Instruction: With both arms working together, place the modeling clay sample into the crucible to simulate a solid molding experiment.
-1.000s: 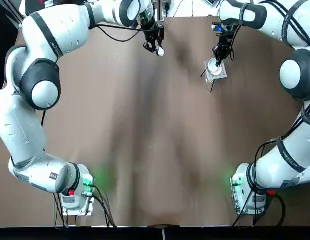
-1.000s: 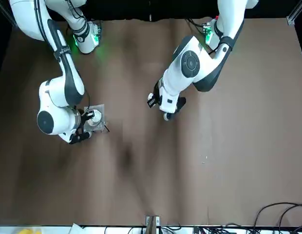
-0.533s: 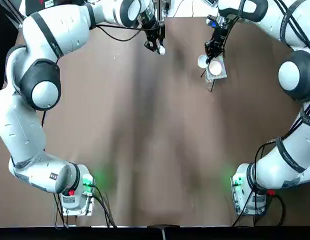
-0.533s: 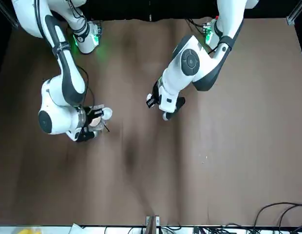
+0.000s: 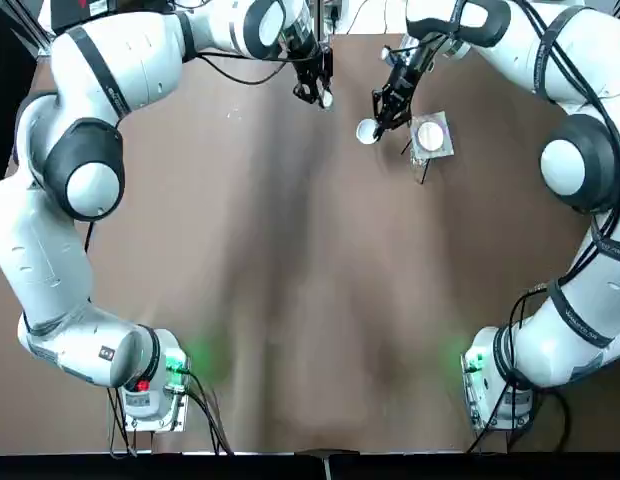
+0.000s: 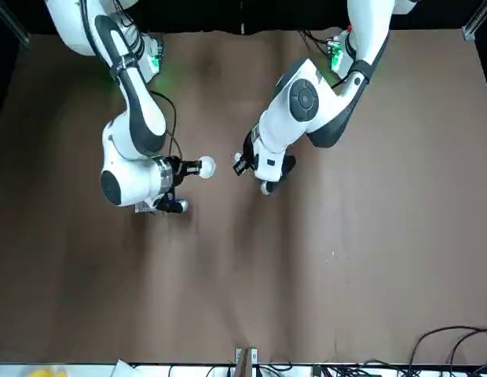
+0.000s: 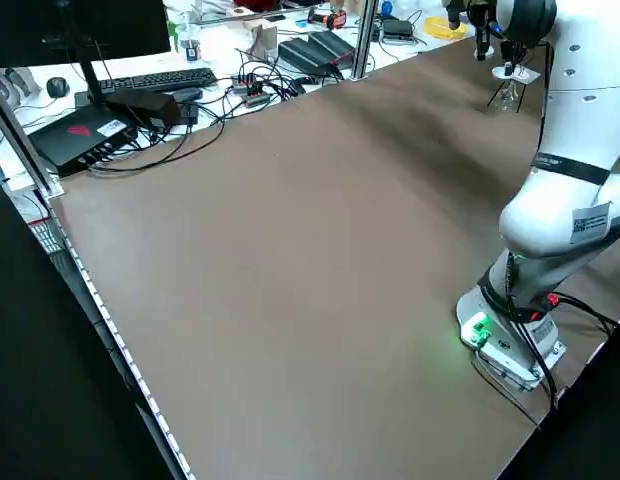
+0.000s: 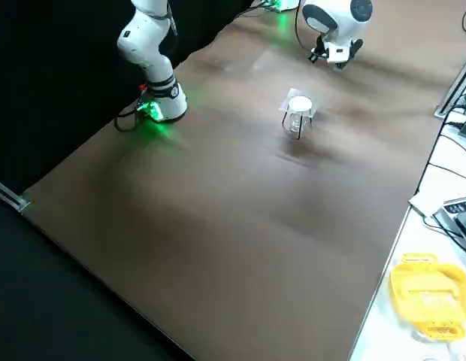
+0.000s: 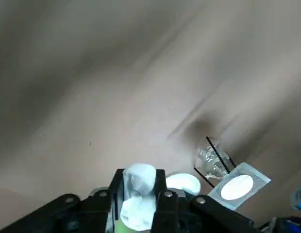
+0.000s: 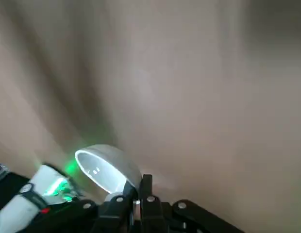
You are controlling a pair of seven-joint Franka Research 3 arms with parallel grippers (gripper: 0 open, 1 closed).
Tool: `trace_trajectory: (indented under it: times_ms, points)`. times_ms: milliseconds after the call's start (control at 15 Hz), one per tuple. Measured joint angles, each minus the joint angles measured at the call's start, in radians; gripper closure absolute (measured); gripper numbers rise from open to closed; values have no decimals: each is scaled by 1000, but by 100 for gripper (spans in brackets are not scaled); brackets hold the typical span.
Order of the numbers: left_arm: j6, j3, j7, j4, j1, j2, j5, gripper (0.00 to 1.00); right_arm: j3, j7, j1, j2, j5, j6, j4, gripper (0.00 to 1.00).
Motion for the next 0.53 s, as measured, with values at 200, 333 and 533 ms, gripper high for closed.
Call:
trace_trajectory:
  times_ms: [200, 333, 533]
  points:
    - [1, 0, -21, 0, -11, 7, 0, 70, 0, 8, 20, 27, 61, 1, 25, 93]
    - [13, 1, -30, 0, -19, 13, 0, 70, 0, 8, 27, 47, 72, 0, 40, 93]
    - [37, 7, -73, 0, -43, 30, 0, 70, 0, 8, 51, 67, 88, 1, 51, 93]
